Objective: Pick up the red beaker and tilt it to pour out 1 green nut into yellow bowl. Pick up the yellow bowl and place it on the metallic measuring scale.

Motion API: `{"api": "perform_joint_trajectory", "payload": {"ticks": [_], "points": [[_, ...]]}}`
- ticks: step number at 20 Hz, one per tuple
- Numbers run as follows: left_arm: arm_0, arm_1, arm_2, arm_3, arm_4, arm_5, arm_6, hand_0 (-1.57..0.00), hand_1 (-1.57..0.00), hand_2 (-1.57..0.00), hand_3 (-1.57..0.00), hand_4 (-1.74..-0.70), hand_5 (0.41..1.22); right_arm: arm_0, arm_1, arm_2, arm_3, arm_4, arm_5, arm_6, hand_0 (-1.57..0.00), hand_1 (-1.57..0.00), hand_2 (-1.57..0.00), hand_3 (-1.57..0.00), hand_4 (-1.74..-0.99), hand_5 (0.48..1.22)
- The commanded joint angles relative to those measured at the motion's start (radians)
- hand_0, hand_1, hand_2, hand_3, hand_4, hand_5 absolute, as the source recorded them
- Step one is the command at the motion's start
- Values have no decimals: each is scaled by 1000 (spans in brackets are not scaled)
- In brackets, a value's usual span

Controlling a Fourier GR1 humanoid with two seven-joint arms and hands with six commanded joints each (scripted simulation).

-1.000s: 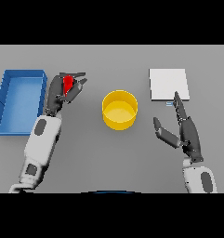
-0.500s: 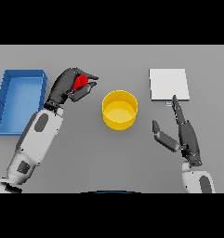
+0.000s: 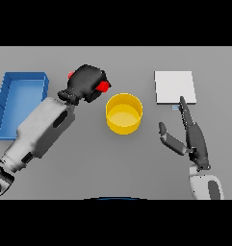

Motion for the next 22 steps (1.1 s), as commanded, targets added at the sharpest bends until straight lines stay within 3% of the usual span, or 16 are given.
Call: {"api": "perform_joint_trajectory", "payload": {"ticks": [1,2,5,9,10,13,18,22], "points": [[-21,8,-31,26,-28,-14,-11,-1570,-1570,-1570,-1570,-1740,1186,6,8,6,7,2,-1,-6,1,1,1,1,-1268,720],[-53,13,-64,44,-54,-40,-12,-1570,-1570,-1570,-1570,-1740,1193,5,7,2,14,-1,1,-4,1,1,1,1,-1264,717],[-135,24,-155,90,-120,-104,-47,-1571,-1571,-1571,-1571,-1613,1206,-2,7,-5,13,-6,-3,-9,1,1,1,1,-1258,697],[-231,16,-266,136,-174,-214,-76,-1571,-1571,-1571,-1571,-1684,1215,7,26,-2,25,0,-18,-15,1,1,1,1,-1225,663],[-248,-1,-290,151,-188,-221,-71,-1571,-1571,-1571,-1571,-1694,1216,-5,29,-4,30,4,-27,5,1,1,1,1,-1220,657],[-316,-2,-359,193,-228,-263,-93,-1571,-1571,-1571,-1571,-1715,1219,1,19,-5,22,10,-27,-19,1,1,1,1,-1193,649],[-392,-20,-488,246,-305,-290,-112,-1571,-1571,-1571,-1571,-1733,1220,-9,30,4,36,35,-45,-14,1,1,1,1,-1183,643],[-438,-46,-592,280,-373,-257,-142,-1571,-1571,-1571,-1571,-1735,1221,11,28,2,17,27,-41,-11,1,1,1,1,-1169,624]]}}
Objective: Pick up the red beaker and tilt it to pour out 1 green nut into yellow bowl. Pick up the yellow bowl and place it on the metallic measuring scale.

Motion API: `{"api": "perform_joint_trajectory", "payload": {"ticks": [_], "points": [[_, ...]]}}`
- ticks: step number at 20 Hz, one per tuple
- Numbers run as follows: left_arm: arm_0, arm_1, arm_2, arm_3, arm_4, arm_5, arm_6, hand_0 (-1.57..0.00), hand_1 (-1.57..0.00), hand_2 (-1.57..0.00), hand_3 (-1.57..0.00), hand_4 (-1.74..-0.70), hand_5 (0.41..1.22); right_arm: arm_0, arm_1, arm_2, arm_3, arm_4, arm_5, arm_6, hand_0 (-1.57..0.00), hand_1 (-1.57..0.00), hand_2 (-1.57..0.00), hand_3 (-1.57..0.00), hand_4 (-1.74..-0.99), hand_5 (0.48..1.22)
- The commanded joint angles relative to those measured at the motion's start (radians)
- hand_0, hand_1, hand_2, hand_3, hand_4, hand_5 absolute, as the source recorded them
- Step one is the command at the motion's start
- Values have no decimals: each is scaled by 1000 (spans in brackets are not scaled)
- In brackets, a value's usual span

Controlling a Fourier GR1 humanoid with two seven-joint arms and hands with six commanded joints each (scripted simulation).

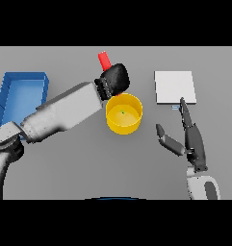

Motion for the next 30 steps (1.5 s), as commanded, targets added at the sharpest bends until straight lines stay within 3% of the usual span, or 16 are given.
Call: {"api": "perform_joint_trajectory", "payload": {"ticks": [1,4,13,15,18,19,21,24,27,30], "points": [[-9,-8,-29,10,-23,4,6,-1571,-1571,-1571,-1571,-1735,1221,-10,-5,-7,2,-2,-1,14,1,1,1,1,-1167,626],[-50,-15,-91,31,-57,10,-18,-1571,-1571,-1571,-1571,-1734,1221,5,2,1,0,8,-8,-9,1,1,1,1,-1162,627],[-139,-48,-226,51,-110,13,-30,-1571,-1571,-1571,-1571,-1720,1221,-16,4,0,0,20,-21,7,1,1,1,1,-1154,635],[-194,-48,-232,78,-100,20,-73,-1571,-1571,-1571,-1571,-1721,1221,-16,4,-3,9,10,-16,-2,1,1,1,1,-1153,636],[-288,-9,-230,129,-98,51,-81,-1571,-1571,-1571,-1571,-1722,1221,-2,3,1,2,0,-2,-32,1,1,1,1,-1150,649],[-312,0,-210,155,-80,64,-78,-1571,-1571,-1571,-1571,-1725,1221,-7,4,3,10,4,-3,-35,1,1,1,1,-1154,654],[-371,33,-165,206,-37,100,-89,-1571,-1571,-1571,-1179,-1731,1221,-15,2,4,12,13,-10,-36,1,1,1,1,-1160,660],[-449,59,-38,355,70,122,-48,-1571,-1571,-1571,-1370,-1727,1221,-29,5,5,22,5,-1,-26,1,1,1,1,-1160,661],[-470,116,159,472,279,125,5,-1571,-1571,-1571,-1468,-1734,1221,-34,4,10,29,41,-27,-11,1,1,1,1,-1146,641],[-451,193,342,558,496,163,72,-1571,-1571,-1571,-1402,-1737,1221,-42,1,12,39,53,-34,-22,1,1,1,1,-1142,630]]}}
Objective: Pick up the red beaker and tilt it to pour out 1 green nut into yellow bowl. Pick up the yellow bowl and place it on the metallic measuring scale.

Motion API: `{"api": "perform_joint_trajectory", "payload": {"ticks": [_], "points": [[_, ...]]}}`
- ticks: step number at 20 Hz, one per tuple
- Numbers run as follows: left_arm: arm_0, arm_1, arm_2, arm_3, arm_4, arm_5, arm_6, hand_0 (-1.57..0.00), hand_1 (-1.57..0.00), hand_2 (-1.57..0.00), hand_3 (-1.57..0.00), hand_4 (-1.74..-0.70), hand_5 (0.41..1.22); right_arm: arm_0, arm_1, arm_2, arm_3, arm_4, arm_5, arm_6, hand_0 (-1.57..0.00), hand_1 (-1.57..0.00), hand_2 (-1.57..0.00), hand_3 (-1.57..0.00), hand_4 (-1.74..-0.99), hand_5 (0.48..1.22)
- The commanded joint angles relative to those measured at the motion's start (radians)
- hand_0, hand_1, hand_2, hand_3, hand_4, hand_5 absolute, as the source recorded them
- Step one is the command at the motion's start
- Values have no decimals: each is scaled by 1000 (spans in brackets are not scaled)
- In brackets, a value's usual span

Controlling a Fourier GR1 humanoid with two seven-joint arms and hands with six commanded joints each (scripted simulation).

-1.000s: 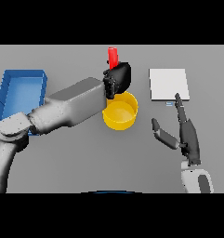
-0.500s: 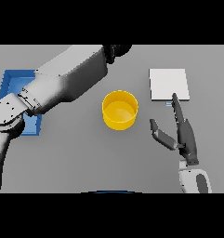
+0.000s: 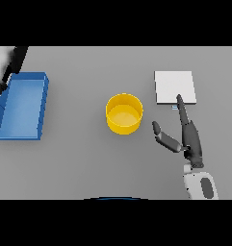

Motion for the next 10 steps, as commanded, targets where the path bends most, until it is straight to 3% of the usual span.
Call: {"api": "perform_joint_trajectory", "payload": {"ticks": [1,3,7,10], "points": [[11,24,41,30,51,25,13,-1571,-1571,-1571,-1394,-1738,1221,-10,9,-6,12,-27,12,-5,1,1,1,1,-1129,625],[52,69,120,68,167,60,33,-1571,-1571,-1571,-1458,-1739,1221,-4,12,-12,-4,-78,42,-37,1,1,1,1,-1093,623],[185,144,224,114,353,153,66,-1571,-1571,-1571,-1525,-1740,1221,-21,3,-17,15,-104,70,-20,1,1,1,1,-1106,642],[259,165,279,138,465,210,172,-1571,-1571,-1571,-1547,-1741,1221,-14,-12,-20,10,-113,85,-52,1,1,1,1,-1148,663]]}}
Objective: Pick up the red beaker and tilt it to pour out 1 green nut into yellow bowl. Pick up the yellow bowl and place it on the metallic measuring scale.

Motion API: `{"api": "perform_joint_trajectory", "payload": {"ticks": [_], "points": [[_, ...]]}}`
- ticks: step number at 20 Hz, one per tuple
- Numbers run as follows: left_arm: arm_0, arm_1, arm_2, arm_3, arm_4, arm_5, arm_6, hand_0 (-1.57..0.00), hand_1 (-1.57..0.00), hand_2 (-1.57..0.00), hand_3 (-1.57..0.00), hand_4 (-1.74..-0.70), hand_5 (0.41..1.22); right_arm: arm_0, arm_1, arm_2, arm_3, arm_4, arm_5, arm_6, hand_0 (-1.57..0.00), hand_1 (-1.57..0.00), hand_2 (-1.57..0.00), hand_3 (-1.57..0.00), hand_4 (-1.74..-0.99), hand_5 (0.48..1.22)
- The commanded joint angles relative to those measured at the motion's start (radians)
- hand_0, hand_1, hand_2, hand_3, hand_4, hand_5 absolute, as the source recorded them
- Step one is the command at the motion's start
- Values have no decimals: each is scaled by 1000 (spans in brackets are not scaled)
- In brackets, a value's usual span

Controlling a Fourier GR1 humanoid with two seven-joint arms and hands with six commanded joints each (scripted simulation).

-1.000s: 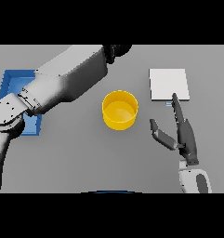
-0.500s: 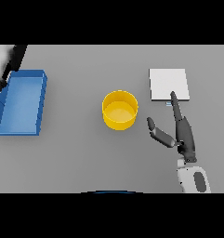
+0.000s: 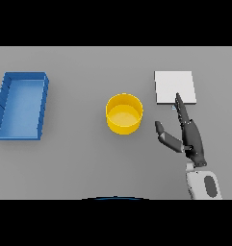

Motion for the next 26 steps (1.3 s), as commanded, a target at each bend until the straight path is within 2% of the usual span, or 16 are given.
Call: {"api": "perform_joint_trajectory", "payload": {"ticks": [1,5,9,13,14,15,17,19,20,21,22,23,24,25,26], "points": [[25,1,19,-7,33,22,19,-1571,-1571,-1571,-1552,-1741,1221,-3,2,1,-1,-4,4,14,1,1,1,1,-1157,666],[150,25,71,-56,161,74,49,-1571,-1571,-1571,-1462,-1741,1221,5,-11,16,-7,30,-1,0,1,1,1,1,-1188,696],[311,36,90,-204,275,139,82,-1571,-1571,-1571,-1374,-1741,1221,10,-10,19,3,39,-4,3,1,1,1,1,-1199,707],[511,73,82,-464,372,238,155,-1571,-1571,-1571,-1389,-1741,1221,-5,-8,14,9,41,-13,19,1,1,1,1,-1202,699],[558,80,68,-539,387,272,189,-1571,-1571,-1571,-1396,-1741,1221,-10,-9,13,10,39,-11,26,1,1,1,1,-1201,696],[598,98,55,-609,398,299,229,-1571,-1571,-1571,-1393,-1741,1221,3,-6,21,4,40,-8,2,1,1,1,1,-1201,693],[690,126,29,-746,425,352,293,-1571,-1571,-1571,-1383,-1741,1221,4,-9,15,11,41,-10,9,1,1,1,1,-1186,687],[745,145,-3,-844,453,379,341,-1571,-1571,-1571,-1384,-1741,1076,-21,-6,11,13,32,-9,33,1,1,1,1,-1170,683],[761,167,-13,-895,477,376,378,-1571,-1571,-1571,-1374,-1740,1008,-22,-5,10,20,30,-8,33,1,1,1,1,-1169,680],[778,183,-26,-930,497,359,383,-1571,-1571,-1571,-1366,-1735,955,-22,-6,10,23,30,-7,31,1,1,1,1,-1168,679],[785,207,-44,-963,510,336,408,-1571,-1571,-1571,-1407,-1661,888,-11,-7,10,19,26,-4,19,1,1,1,1,-1165,678],[798,220,-57,-990,524,322,391,-1571,-1571,-1571,-1368,-1493,827,-20,-9,8,28,31,-8,24,1,1,1,1,-1165,675],[815,245,-76,-1028,519,283,365,-1571,-1545,-1489,-1238,-1311,774,-8,-9,14,14,38,-11,19,1,1,1,1,-1163,671],[833,266,-80,-1058,523,244,326,-1495,-1380,-1311,-1098,-1155,740,-6,-12,13,15,39,-10,20,1,1,1,1,-1159,669],[843,280,-70,-1079,552,190,297,-1253,-1104,-1049,-884,-1031,714,-7,-11,11,21,40,-14,15,1,1,1,1,-1161,669]]}}
